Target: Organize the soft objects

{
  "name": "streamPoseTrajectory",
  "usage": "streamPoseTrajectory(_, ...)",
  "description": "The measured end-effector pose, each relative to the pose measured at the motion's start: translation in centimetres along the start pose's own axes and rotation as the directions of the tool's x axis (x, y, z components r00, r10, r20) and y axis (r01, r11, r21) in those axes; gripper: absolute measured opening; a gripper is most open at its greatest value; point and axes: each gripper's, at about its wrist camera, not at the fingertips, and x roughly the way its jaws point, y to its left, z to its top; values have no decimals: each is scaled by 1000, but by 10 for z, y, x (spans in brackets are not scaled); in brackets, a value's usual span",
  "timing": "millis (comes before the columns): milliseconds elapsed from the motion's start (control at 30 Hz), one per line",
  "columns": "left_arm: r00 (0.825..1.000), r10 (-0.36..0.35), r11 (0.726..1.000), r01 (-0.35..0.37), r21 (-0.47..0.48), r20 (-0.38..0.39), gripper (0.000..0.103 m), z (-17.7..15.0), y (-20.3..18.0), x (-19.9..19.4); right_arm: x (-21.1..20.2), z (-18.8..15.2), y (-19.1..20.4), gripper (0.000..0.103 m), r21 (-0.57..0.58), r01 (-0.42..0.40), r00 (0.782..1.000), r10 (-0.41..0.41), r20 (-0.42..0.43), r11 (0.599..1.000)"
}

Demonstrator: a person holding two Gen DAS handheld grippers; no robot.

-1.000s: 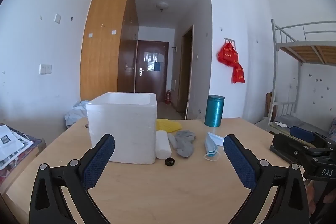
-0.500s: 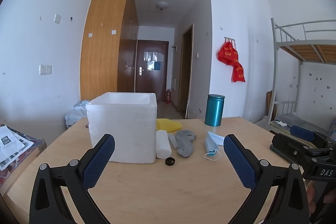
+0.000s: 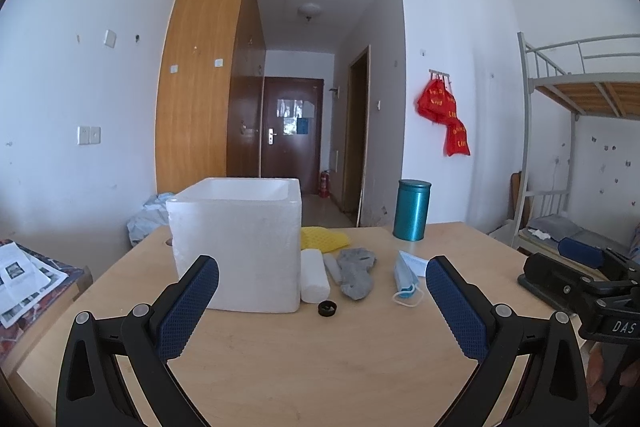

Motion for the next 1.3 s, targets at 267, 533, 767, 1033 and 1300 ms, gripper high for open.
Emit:
streamPoseTrajectory(267,1000,0,1000,0,4,-1,103,-1,0,2,1,-1,0,103,-2,-6,1000,6,-5,1000)
streamPoseTrajectory(533,1000,-1,1000,1,8,0,103,-2,-1,2,0,-1,0,103,0,-2,1000,2,-2,1000)
streamPoseTrajectory(767,1000,-5,1000,5,5,-4,103,0,-1,0,1,-1,0,103,2,-4,1000,4,-4,1000)
streamPoseTrajectory(1033,1000,-9,1000,9,10,0,103,3,-5,-6,-1,1,-1,103,-2,-3,1000,3,0,1000)
streamPoseTrajectory(1300,999,-34,999,34,11,-26,103,11,-10,5,9,9,-5,103,-24,-6,1000,6,-12,1000)
